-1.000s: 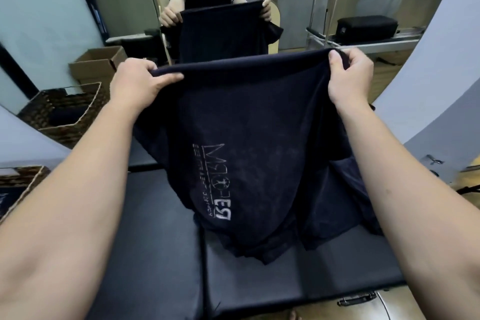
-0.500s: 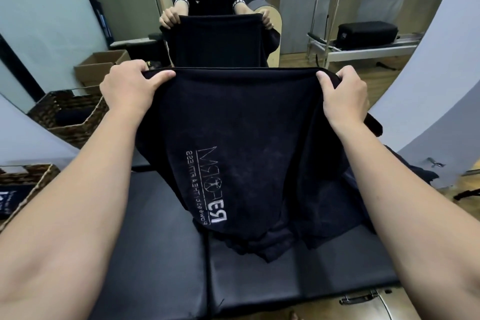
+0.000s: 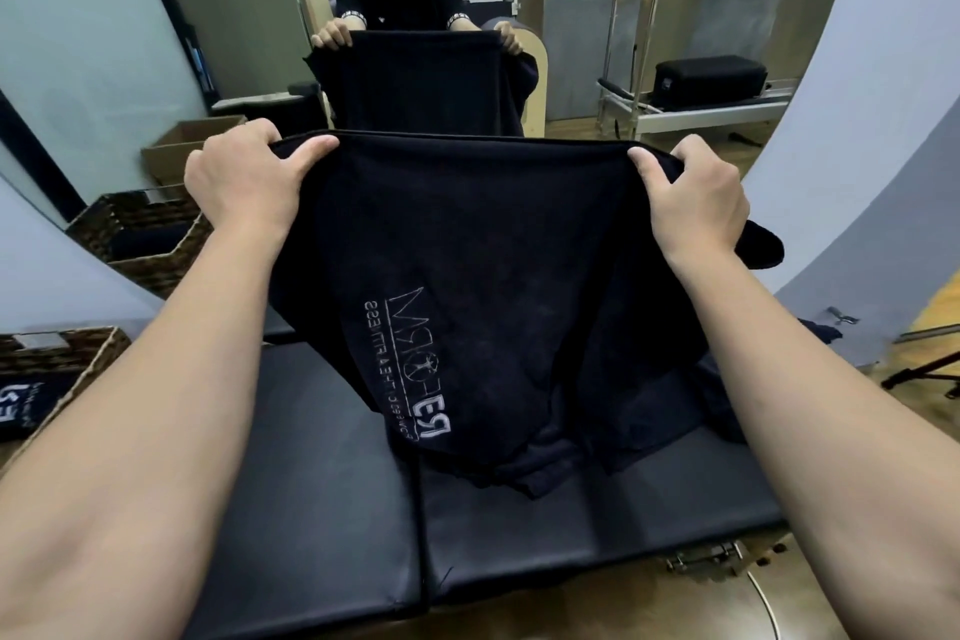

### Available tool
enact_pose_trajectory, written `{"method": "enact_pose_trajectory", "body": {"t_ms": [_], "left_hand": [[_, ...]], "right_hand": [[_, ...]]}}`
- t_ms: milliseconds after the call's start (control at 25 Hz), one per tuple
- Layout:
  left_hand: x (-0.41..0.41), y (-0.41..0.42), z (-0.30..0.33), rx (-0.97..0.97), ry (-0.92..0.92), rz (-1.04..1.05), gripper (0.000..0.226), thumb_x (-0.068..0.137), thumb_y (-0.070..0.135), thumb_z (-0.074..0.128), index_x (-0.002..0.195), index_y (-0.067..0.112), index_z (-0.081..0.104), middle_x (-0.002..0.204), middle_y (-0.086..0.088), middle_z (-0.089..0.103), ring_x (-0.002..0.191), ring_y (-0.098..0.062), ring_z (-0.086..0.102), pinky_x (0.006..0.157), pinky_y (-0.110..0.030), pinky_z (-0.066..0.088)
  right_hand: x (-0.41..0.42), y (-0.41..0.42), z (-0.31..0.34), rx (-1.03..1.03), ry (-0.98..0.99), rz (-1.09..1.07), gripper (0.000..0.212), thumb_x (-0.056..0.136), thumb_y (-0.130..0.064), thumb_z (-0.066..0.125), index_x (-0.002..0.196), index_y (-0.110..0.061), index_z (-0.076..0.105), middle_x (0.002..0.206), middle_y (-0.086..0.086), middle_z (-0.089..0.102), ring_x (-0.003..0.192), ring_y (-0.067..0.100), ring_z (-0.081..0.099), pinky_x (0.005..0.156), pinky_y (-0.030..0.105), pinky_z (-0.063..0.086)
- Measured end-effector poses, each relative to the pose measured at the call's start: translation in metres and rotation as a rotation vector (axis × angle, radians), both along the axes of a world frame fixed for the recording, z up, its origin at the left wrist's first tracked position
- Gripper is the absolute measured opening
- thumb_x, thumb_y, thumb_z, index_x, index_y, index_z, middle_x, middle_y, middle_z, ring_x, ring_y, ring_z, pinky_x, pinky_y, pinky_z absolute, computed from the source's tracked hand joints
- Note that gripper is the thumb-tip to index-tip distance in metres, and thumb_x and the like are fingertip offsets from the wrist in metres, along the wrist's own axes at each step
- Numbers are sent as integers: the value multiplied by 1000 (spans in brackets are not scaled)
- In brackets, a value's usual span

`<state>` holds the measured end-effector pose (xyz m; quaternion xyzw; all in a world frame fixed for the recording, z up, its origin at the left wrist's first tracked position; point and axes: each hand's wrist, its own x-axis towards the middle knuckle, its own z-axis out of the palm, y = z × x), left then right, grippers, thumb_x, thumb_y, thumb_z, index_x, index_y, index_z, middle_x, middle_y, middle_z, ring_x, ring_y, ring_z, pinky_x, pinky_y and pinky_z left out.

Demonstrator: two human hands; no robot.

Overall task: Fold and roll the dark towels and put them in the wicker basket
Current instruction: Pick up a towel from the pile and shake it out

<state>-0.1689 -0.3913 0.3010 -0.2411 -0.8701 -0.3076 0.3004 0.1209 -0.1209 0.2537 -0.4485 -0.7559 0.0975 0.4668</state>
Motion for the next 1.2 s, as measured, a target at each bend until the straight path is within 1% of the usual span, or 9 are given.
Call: {"method": "enact_pose_trajectory", "body": {"t_ms": [120,240,400,480,600,800,880,1080,1200], "left_hand": [[22,-9,9,32,1,9,73,75,88,51,70,15,56,73,-12,62,73,-37,54,71,-46,46],[45,-20,18,48,16,26,73,76,88,50,70,15,54,75,-14,64,74,-39,57,64,-42,40],[87,-46,36,81,78,54,74,78,86,50,65,14,38,69,-14,54,69,-40,53,61,-40,29],[115,-62,44,115,101,83,75,78,86,50,65,13,37,66,-11,46,65,-36,46,63,-40,27],[152,-84,53,156,131,105,73,79,84,52,68,12,42,68,-9,45,65,-33,41,68,-38,26],[207,-128,85,206,210,164,73,79,86,48,74,13,48,83,-22,62,69,-31,39,68,-40,24],[221,-139,99,224,221,176,72,78,86,48,77,14,49,88,-22,64,70,-31,38,70,-39,23],[235,-156,117,243,235,186,74,77,87,48,76,13,46,75,-9,47,69,-32,37,79,-43,32],[226,-157,110,237,240,178,75,77,87,48,74,13,45,74,-9,46,68,-32,36,80,-43,33]], "right_hand": [[15,-9,8,49,-4,-19,49,97,-62,52,89,-14,46,80,5,52,72,29,44,66,36,33],[28,-18,15,79,58,1,46,99,-60,50,89,-15,45,80,4,52,72,29,44,65,36,33],[66,-33,29,152,115,18,51,98,-63,50,93,-12,51,80,6,55,72,29,47,64,35,31],[90,-44,36,181,131,39,51,98,-63,50,92,-12,51,78,6,55,70,27,45,64,35,31],[121,-62,49,199,189,74,54,97,-63,51,91,-10,52,76,4,51,69,27,42,63,35,30],[167,-94,82,256,313,136,58,95,-66,52,91,-8,53,79,10,58,73,35,51,62,37,32],[176,-102,97,282,347,144,60,94,-67,51,91,-7,54,81,12,61,77,38,55,62,38,31],[188,-113,118,320,370,149,62,94,-68,50,93,-6,54,84,14,62,79,38,53,62,36,27],[181,-112,114,312,358,161,61,94,-68,51,93,-7,54,85,14,63,81,39,55,63,36,28]]}}
